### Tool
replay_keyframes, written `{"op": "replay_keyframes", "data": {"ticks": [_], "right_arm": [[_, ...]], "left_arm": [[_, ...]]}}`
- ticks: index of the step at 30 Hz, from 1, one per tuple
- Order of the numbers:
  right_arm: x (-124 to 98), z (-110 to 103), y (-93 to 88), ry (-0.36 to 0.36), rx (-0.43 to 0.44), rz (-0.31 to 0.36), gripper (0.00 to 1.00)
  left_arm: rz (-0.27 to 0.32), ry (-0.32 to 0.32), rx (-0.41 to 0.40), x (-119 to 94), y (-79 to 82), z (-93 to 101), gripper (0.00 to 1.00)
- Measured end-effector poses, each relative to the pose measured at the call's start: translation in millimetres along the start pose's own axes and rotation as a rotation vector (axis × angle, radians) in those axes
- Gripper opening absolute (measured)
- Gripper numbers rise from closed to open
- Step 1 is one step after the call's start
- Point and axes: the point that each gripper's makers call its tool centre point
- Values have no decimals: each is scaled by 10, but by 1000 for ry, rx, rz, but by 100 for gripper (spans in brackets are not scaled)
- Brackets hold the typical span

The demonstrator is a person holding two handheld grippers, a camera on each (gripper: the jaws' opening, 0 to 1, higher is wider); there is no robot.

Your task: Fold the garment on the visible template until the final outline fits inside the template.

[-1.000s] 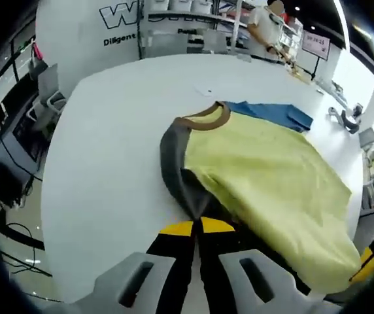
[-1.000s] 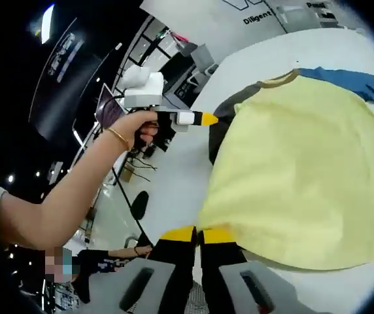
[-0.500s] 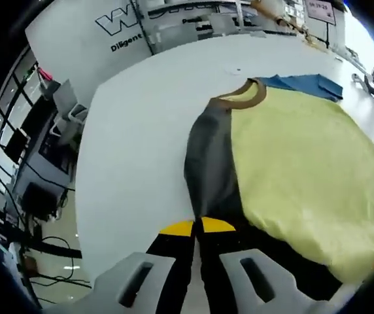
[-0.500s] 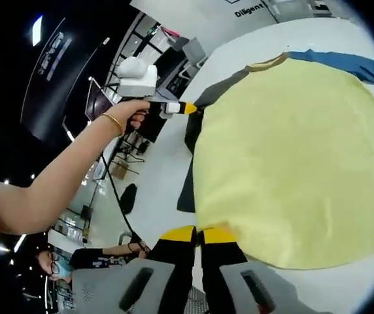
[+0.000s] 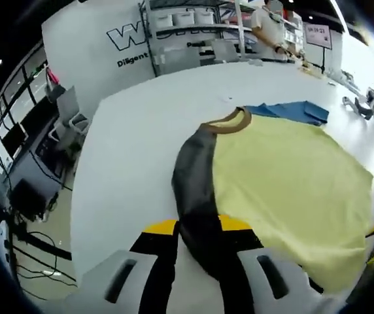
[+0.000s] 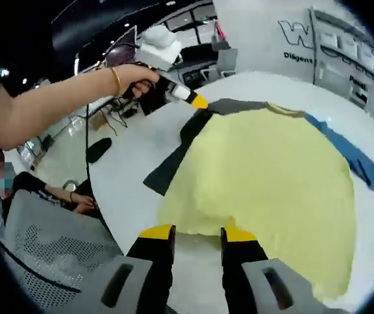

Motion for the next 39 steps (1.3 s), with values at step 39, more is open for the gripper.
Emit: {"op": "replay_keyframes", "data": {"ticks": [39], "right_arm": [[492,-768,116,229,97,-77,0]], "left_arm": [[164,-101,-53,-806,-21,292,49]]}}
Point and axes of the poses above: the point that each gripper's makers call its tool centre point, and the gripper's own axes: x roughly forward along the fingers, z roughly to its right, y roughly out of its top, and after that the axes turned 4 degrees about -z, right-handed
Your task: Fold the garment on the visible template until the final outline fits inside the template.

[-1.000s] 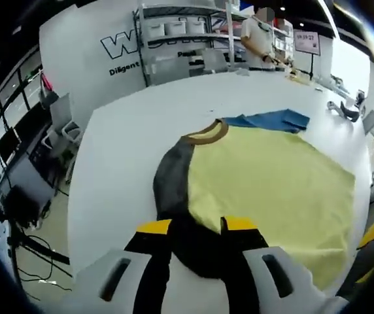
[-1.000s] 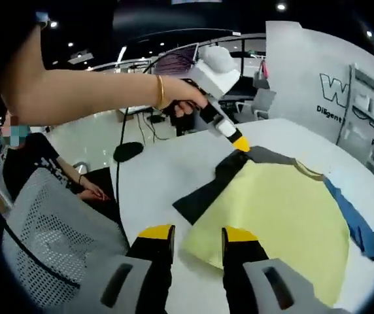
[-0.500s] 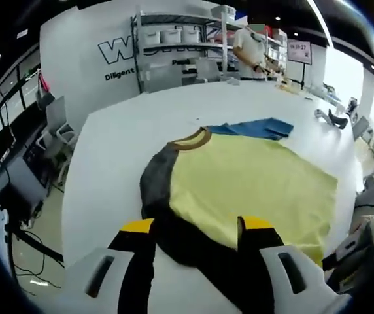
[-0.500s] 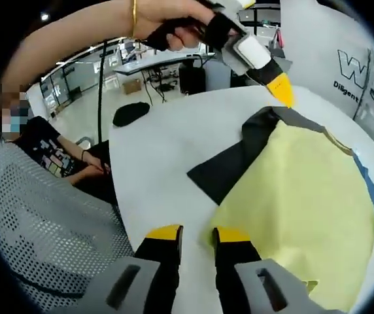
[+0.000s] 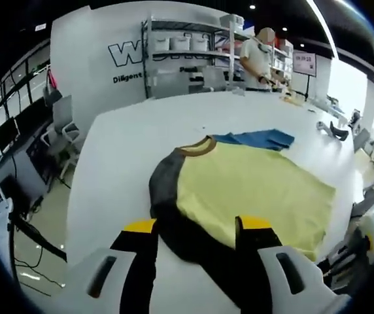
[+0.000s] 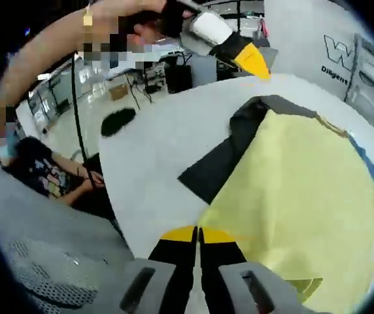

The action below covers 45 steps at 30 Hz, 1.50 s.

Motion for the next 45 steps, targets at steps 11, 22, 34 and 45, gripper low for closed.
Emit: {"op": "replay_keyframes", "data": {"ticks": [11,22,34,45], "right_arm": [[23,-208,100,252,363,72,0],[115,-438,-306,239,122,-31,8],[-344,263,225,15,69,195,28],[-920,1090,384,-201,92,279,46]], "left_arm": [[9,16,-4,-66,19,-69,48],[28,20,10,-63,81,-64,49],[64,49,4,-66,225,-80,65],[102,37,-9,-134,336,39,87]]}}
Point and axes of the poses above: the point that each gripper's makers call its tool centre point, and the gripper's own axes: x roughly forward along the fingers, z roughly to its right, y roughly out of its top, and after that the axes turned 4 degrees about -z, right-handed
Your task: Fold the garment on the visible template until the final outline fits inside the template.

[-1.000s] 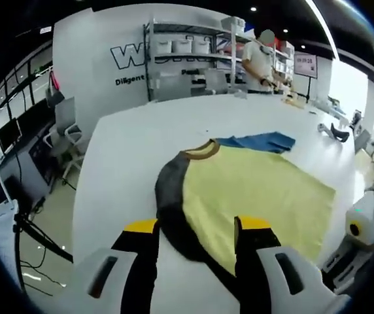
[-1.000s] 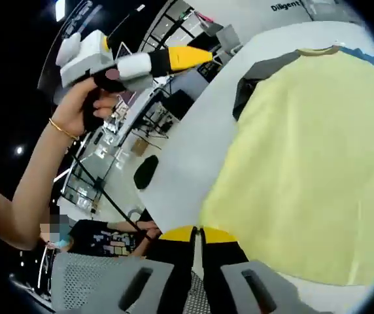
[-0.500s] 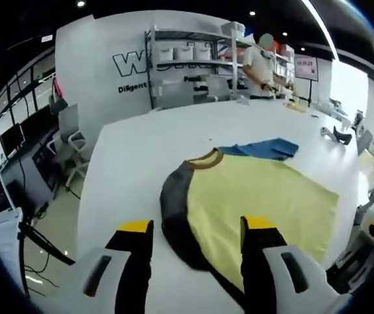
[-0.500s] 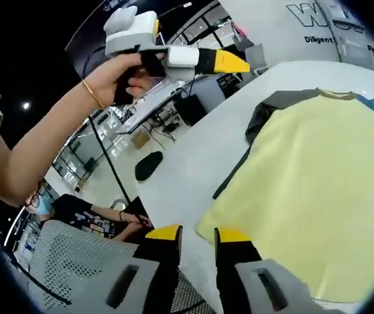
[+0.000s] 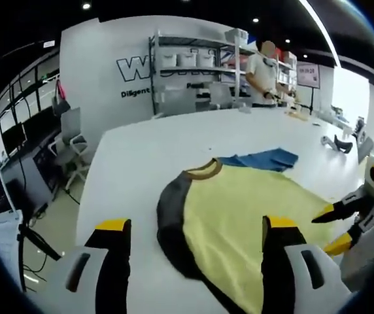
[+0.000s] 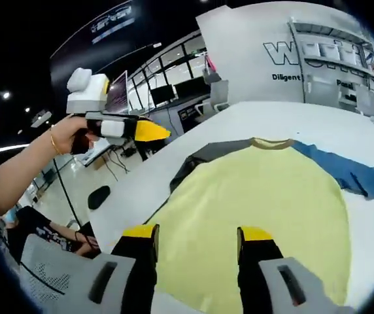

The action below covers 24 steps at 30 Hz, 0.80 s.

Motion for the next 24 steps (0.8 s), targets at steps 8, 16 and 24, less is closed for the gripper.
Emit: {"op": "replay_keyframes", "data": {"ticks": [8,16,24], "right_arm": [[-265,634,117,-155,34,36,50],[-544,1637,255,-316,33,22,47],[-593,2404,351,-410,83,17,43]], "left_arm": [[2,-14,21,-52,-9,96,95],[-28,-2,41,-36,-38,128,97],[-66,7,35,-13,-133,95,99]]}}
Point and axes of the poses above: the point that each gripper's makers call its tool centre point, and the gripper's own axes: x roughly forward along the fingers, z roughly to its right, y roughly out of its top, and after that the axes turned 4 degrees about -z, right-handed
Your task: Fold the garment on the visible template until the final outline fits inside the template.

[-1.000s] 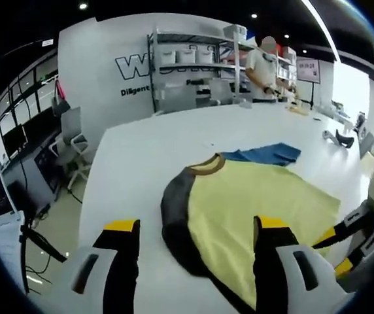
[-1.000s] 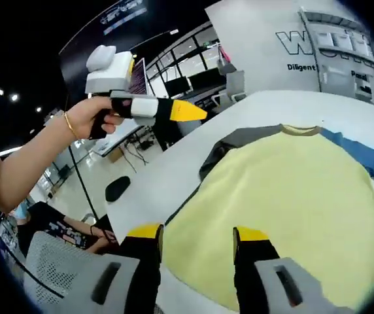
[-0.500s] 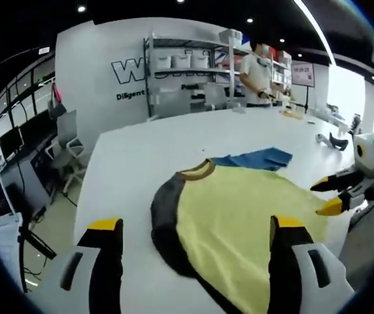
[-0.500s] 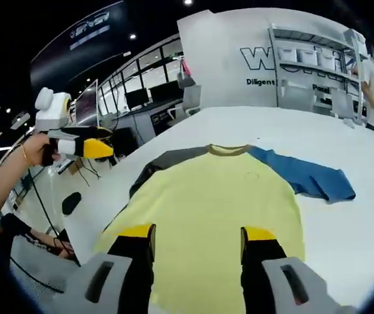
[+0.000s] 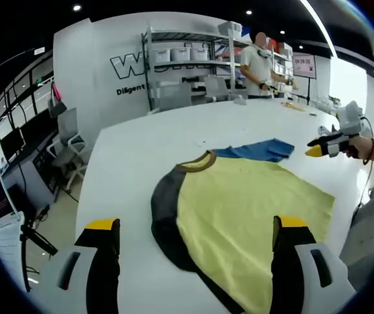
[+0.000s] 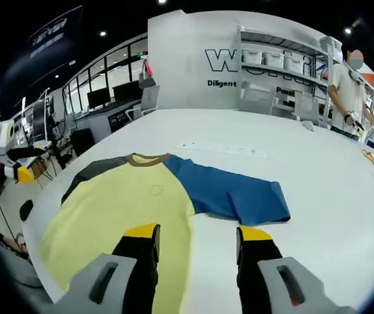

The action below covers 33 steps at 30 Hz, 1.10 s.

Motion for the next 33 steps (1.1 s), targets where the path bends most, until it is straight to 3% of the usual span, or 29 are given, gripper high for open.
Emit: {"op": "replay_keyframes", "data": {"ticks": [7,10,16,22,26,29,33], "right_arm": [[236,231,82,-35,-51,-16,37],[378,321,100,-55,-138,-43,33],[628,394,100,-50,-154,-78,26],[931,459,68,-46,-160,-111,26],[1037,523,60,-56,-166,-124,24],[1108,571,14,-56,-123,-141,25],[1157,565,-57,-56,-165,-170,23]], "left_arm": [[-46,-3,-24,-16,-197,-17,99],[-57,-7,-27,-8,-251,-12,99],[-53,0,-11,5,-262,-12,99],[-46,4,9,-5,-251,-29,98],[-46,-1,-5,0,-272,-37,99],[-57,6,-10,18,-311,-47,99],[-67,6,-20,35,-346,-41,98]]}}
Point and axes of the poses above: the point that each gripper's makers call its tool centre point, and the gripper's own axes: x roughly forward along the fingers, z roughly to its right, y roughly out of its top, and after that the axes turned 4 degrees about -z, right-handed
